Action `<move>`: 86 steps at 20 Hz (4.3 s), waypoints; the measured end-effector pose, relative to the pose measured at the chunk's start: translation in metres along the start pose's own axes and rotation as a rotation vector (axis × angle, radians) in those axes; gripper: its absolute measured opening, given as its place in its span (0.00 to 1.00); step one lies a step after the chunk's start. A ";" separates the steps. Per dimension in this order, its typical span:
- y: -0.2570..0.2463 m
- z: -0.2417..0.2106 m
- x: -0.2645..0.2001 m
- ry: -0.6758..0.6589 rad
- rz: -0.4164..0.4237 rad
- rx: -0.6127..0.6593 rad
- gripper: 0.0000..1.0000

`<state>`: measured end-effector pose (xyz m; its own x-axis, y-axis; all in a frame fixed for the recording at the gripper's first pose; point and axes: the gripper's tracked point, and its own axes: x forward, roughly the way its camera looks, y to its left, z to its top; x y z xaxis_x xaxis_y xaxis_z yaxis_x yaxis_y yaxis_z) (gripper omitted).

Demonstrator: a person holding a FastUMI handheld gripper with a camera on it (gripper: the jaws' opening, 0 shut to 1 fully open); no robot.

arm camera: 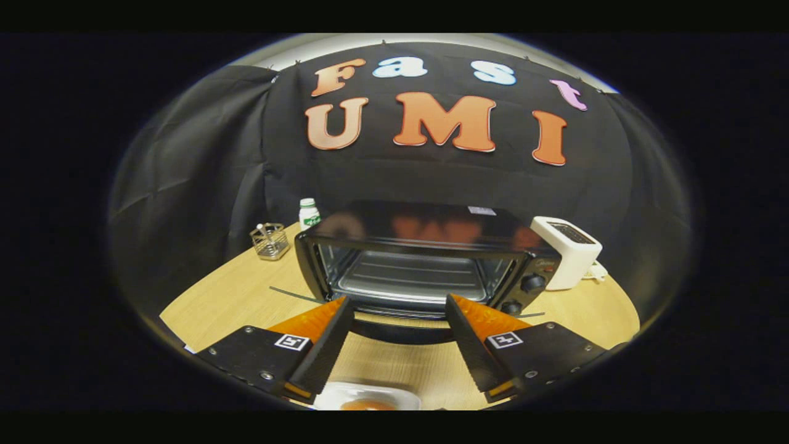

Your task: Open the toaster oven, put the food inside, and close the toaster oven door.

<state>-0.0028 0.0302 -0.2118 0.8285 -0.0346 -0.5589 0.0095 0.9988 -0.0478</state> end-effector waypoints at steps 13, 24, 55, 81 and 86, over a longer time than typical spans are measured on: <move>0.019 -0.107 -0.003 0.240 0.111 0.148 0.88; 0.024 -0.114 -0.032 0.218 0.147 0.074 0.85; 0.040 -0.032 -0.023 -0.026 0.346 0.746 0.56; 0.006 0.034 0.124 -0.225 0.022 0.541 0.87; 0.001 0.025 0.110 -0.201 0.021 0.455 0.97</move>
<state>0.1018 0.0285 -0.2528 0.9223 -0.0519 -0.3831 0.1982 0.9143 0.3533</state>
